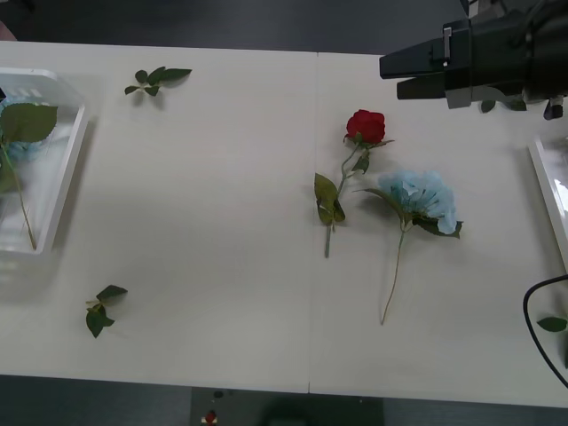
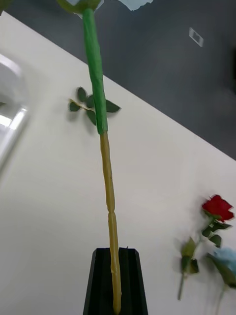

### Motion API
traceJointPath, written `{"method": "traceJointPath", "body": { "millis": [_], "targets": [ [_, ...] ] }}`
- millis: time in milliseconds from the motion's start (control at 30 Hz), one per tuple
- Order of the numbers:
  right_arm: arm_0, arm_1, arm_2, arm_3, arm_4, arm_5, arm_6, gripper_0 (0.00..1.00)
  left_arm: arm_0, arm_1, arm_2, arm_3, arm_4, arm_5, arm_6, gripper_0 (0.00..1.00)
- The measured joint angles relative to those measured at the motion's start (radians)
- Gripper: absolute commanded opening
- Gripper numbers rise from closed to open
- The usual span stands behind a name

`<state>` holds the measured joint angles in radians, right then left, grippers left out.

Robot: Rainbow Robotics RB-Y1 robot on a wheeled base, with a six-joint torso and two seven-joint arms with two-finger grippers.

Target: Put the red flowers into the right box and the blue flowers into the left box

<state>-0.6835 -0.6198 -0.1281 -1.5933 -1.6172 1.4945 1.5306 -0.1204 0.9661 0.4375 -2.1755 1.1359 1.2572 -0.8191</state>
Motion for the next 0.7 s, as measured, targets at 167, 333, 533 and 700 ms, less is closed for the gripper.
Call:
{"method": "traceJointPath", "body": {
  "millis": [167,333,533,700],
  "targets": [
    [0.03,-0.018,0.0,0.0,0.097,0.074,-0.127,1.0,0.037,0.0,-0.002,0.146,-0.072,-0.069,-0.116,0.0],
    [0.066,-0.018,0.0,-0.052,0.226,0.114,-0.342,1.0,0.037,0.0,-0.003,0.283,-0.104,-0.13,-0.211,0.0],
    [0.16,-0.018,0.039,-0.243,0.402,0.161,-0.565,1.0,0.037,0.0,-0.035,0.417,-0.123,-0.187,-0.353,0.0],
    [0.218,-0.018,0.093,-0.346,0.503,0.224,-0.678,1.0,0.037,0.001,-0.112,0.499,-0.128,-0.248,-0.433,0.0]
  ]
}}
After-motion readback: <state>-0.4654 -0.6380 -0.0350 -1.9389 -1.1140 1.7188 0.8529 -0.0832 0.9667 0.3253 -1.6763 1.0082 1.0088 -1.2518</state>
